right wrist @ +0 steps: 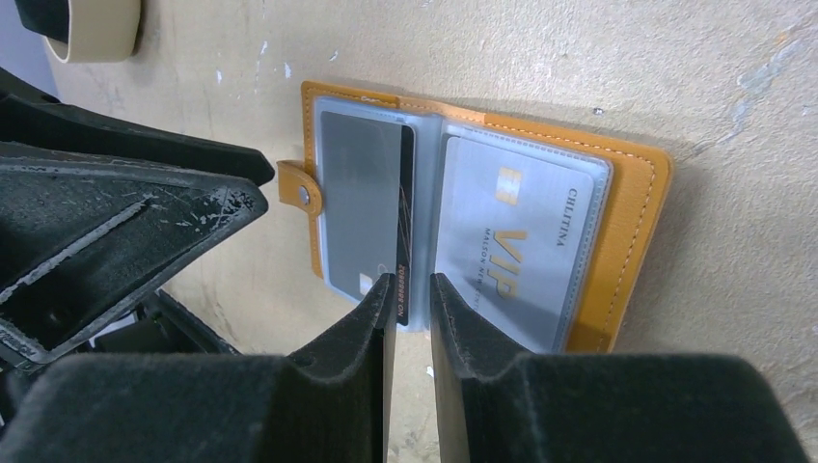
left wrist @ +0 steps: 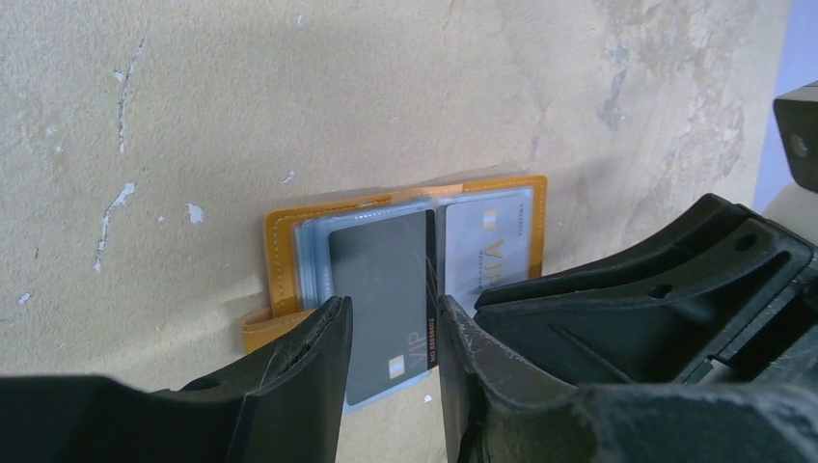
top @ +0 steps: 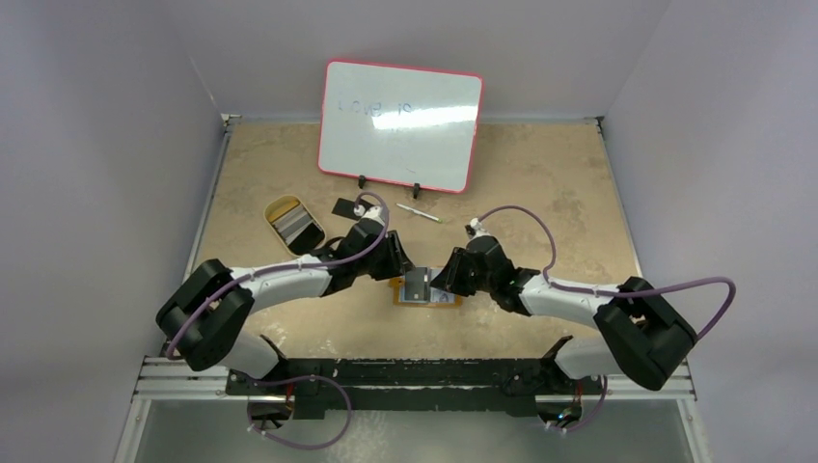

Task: Put the credit cards into the card holder
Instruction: Insert the credit card into the card holder, then turn over the card slot in the card holder.

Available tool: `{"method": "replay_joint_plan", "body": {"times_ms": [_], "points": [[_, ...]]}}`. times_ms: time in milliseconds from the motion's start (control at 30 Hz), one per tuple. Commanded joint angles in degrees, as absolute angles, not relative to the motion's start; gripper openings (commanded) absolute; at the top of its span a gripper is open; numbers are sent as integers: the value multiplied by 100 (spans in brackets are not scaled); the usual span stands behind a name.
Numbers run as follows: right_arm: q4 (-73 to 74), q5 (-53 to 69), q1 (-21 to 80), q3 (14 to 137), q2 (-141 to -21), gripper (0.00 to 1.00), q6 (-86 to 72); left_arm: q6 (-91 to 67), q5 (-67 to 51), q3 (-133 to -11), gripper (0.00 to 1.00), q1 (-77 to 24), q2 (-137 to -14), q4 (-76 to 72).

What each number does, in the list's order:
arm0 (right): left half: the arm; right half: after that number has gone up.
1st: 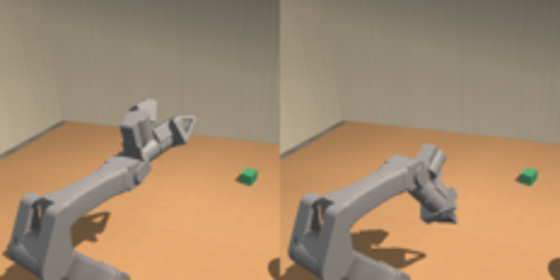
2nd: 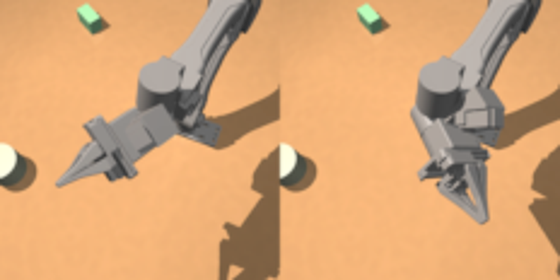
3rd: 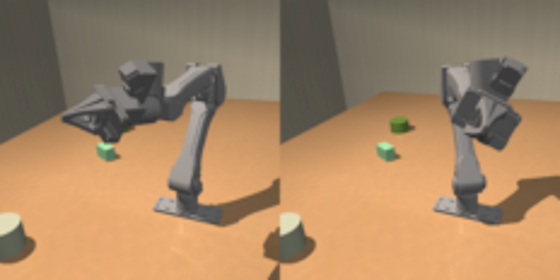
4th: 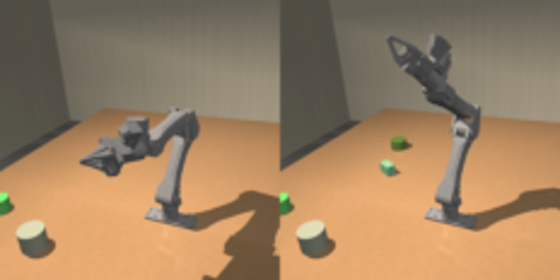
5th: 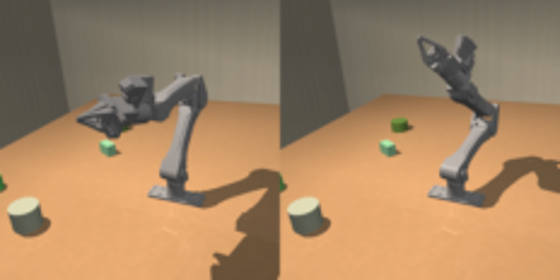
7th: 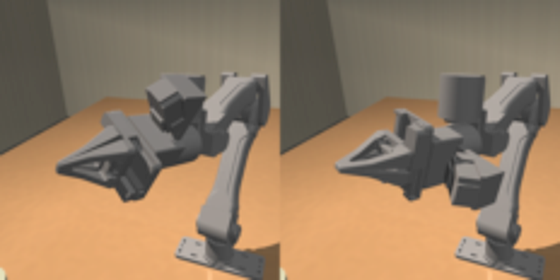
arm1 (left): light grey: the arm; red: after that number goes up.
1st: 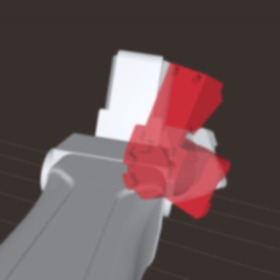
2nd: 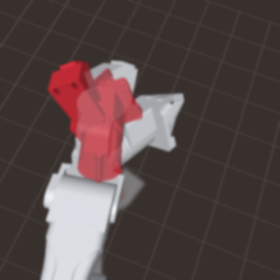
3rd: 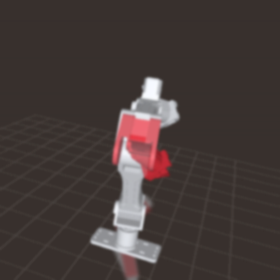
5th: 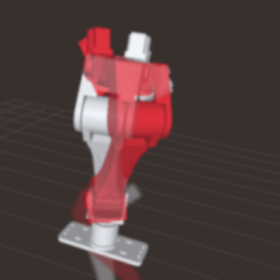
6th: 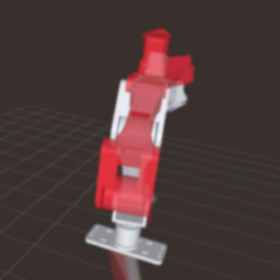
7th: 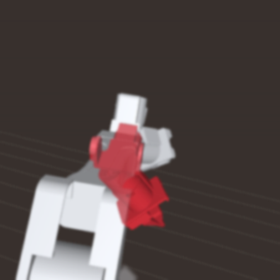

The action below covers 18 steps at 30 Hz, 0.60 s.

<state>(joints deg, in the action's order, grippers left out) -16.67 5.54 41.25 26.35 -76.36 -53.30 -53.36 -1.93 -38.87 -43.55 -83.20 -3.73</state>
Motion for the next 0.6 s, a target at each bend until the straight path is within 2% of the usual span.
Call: {"method": "replay_joint_plan", "body": {"times_ms": [0, 567], "points": [[-1875, 536, 4140, 2716, -7673, 21, -5209, -5207, -131, -4069, 37, -4372, -8415, -632], [-2092, 746, 4140, 2752, -8056, 17, -5090, -5229, -132, -4008, 38, -4377, -8875, -879]]}}
